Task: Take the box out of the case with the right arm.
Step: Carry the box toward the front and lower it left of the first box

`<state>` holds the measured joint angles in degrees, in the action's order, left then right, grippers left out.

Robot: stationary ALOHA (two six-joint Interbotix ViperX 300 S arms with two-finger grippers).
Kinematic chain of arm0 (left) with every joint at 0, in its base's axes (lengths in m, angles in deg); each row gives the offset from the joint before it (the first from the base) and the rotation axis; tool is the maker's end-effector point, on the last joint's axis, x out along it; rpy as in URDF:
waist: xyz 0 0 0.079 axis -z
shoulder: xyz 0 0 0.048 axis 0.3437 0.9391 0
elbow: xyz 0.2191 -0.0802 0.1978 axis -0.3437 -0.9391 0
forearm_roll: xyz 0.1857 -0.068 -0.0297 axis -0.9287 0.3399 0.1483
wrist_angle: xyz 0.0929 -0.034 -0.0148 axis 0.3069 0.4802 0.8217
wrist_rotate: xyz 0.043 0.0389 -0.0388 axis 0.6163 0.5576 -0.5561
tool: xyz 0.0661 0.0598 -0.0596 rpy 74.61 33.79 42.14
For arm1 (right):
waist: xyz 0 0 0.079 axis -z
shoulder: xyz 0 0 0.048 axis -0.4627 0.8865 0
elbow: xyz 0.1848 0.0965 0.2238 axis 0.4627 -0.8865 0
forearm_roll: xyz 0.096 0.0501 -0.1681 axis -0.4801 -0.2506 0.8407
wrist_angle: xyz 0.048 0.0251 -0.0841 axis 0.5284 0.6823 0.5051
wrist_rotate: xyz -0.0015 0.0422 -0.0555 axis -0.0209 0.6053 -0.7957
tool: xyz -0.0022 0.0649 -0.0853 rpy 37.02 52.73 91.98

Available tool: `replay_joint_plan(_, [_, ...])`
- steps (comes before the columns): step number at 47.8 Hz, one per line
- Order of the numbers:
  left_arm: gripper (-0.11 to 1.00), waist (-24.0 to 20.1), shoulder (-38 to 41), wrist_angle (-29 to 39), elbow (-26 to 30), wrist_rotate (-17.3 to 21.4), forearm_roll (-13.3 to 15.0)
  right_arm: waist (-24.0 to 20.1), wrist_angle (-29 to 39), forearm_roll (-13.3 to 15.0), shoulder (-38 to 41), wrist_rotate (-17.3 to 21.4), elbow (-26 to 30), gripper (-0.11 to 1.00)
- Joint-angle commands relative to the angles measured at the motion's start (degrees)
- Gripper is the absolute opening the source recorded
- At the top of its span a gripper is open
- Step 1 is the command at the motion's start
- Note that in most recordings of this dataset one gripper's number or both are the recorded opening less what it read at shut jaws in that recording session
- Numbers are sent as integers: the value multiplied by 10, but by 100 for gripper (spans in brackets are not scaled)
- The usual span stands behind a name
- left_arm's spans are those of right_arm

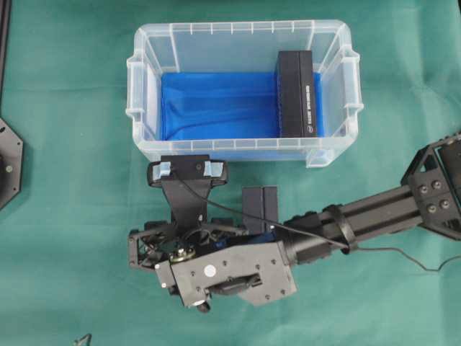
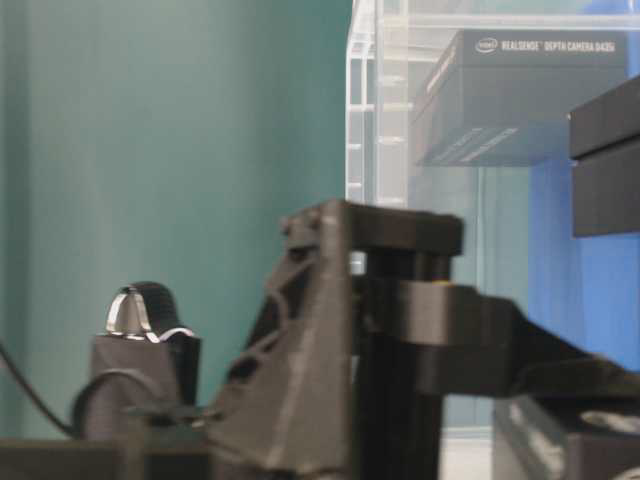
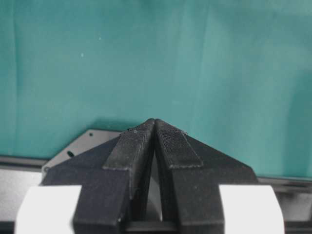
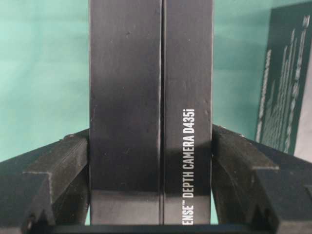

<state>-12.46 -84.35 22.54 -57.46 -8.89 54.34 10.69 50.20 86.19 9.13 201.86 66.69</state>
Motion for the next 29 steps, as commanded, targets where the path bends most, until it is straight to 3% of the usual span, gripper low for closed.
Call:
replay_joint_plan(1, [0,-1,2,-2,6,-2,0,0,-13,2,-19,-1,-4,69])
replay_joint_plan(13, [0,-1,2,-2,5,-2,0,0,-61,1,-20,24,-39,69])
replay_joint_plan(22, [0,-1,2,-2,5,-2,0,1,-62,1,-21,25,-40,86])
replay_joint_plan(29, [0,-1,1,-2,4,-1,0,1,-54,1,-21,25,-41,89])
